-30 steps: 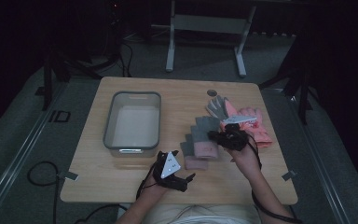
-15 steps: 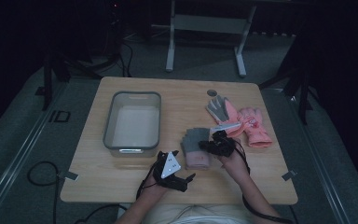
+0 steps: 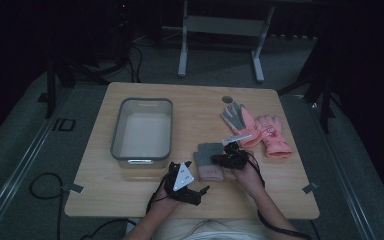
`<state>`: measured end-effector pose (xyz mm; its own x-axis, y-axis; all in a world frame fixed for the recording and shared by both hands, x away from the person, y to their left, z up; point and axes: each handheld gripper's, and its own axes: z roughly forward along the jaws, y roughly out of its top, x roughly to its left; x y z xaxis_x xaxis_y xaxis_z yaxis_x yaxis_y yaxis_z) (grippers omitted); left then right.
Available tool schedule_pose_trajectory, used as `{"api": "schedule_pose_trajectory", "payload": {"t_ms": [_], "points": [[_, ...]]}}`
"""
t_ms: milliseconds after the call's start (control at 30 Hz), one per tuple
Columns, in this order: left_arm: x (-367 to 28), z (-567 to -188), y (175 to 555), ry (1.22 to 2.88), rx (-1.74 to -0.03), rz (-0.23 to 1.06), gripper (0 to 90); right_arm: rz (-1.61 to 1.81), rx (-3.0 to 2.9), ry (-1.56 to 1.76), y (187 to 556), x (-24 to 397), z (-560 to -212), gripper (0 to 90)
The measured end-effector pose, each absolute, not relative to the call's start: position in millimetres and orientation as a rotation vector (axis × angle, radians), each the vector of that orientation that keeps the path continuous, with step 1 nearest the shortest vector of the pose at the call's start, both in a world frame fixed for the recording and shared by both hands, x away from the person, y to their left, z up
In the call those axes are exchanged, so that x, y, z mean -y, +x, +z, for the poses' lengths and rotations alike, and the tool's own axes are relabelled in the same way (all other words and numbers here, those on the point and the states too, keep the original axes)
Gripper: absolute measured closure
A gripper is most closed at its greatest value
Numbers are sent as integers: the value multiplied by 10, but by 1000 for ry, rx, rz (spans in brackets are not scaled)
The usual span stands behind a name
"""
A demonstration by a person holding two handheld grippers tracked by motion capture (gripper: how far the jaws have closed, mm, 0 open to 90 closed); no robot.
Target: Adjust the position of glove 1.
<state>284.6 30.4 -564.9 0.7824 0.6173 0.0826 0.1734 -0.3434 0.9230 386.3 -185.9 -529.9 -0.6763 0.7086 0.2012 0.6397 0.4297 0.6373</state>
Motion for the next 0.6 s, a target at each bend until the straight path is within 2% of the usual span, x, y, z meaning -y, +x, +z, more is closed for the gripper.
{"api": "schedule_pose_trajectory", "payload": {"t_ms": [133,433,600], "points": [[-306,-5649,2850,1898,-603,510,0,1085,-2572,1224,3873,1861,-5302,839],[-288,-5651,2846,1906,-645,565,0,1087,-2561,1225,3891,1902,-5383,745],[-275,-5650,2841,1904,-647,579,0,1068,-2631,1177,3903,1911,-5381,753]]}}
